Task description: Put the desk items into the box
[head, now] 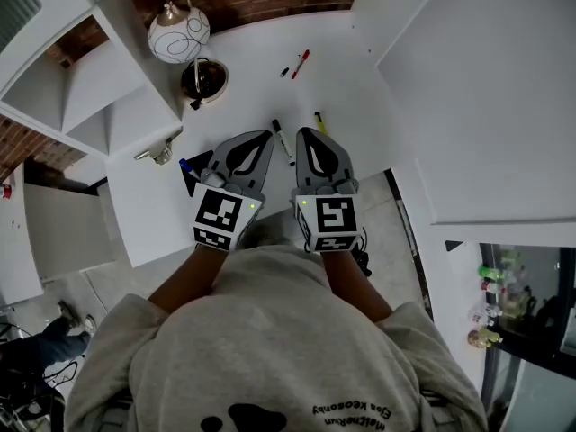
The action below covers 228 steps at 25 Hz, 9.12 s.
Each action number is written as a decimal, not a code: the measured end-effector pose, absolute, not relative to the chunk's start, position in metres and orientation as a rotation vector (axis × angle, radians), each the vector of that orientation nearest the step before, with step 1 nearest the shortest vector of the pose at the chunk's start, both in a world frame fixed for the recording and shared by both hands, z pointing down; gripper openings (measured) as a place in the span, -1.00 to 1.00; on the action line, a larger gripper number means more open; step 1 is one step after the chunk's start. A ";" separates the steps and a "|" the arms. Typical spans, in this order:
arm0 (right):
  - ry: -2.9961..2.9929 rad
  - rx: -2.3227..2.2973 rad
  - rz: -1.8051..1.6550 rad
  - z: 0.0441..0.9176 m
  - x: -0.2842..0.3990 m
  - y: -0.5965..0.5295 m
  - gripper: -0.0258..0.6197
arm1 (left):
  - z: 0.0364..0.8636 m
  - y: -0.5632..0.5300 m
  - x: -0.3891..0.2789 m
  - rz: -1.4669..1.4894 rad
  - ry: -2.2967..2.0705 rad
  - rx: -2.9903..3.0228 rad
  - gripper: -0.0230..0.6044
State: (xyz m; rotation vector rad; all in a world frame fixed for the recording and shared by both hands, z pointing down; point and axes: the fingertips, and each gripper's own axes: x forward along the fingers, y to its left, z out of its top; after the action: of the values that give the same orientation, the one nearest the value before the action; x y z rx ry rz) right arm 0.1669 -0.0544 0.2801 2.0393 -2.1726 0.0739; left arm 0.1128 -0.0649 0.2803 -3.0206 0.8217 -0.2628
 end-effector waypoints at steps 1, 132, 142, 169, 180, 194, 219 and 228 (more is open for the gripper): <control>-2.169 2.041 0.079 0.281 0.170 -0.055 -0.86 | 0.281 -0.066 0.115 -0.266 0.819 -3.023 -0.92; -2.218 2.090 0.088 0.347 0.163 -0.112 -0.68 | 0.357 -0.109 0.099 -0.390 1.115 -3.070 -0.91; -2.371 1.920 0.049 0.342 0.098 -0.122 -0.68 | 0.355 -0.118 0.046 -0.378 1.276 -3.016 -0.92; -2.637 1.585 0.075 0.350 -0.030 -0.128 -0.68 | 0.364 -0.113 -0.082 -0.409 1.705 -2.830 -0.91; -2.625 1.485 0.103 0.389 -0.053 -0.123 -0.68 | 0.376 -0.107 -0.097 -0.464 1.755 -2.809 -0.92; -2.390 1.286 0.254 0.434 -0.055 -0.122 -0.68 | 0.395 -0.102 -0.097 -0.531 1.753 -2.841 -0.91; -2.474 1.383 0.137 0.380 -0.048 -0.111 -0.78 | 0.378 -0.101 -0.086 -0.475 1.667 -2.847 -0.91; -2.495 1.480 0.144 0.350 -0.021 -0.108 -0.86 | 0.350 -0.103 -0.062 -0.425 1.553 -2.858 -0.92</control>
State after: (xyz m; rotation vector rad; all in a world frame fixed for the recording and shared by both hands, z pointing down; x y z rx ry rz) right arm -0.0213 -0.1079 0.3496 1.4803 -2.4950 0.1437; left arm -0.0624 -0.1025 0.3502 -2.8579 1.5533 -0.4249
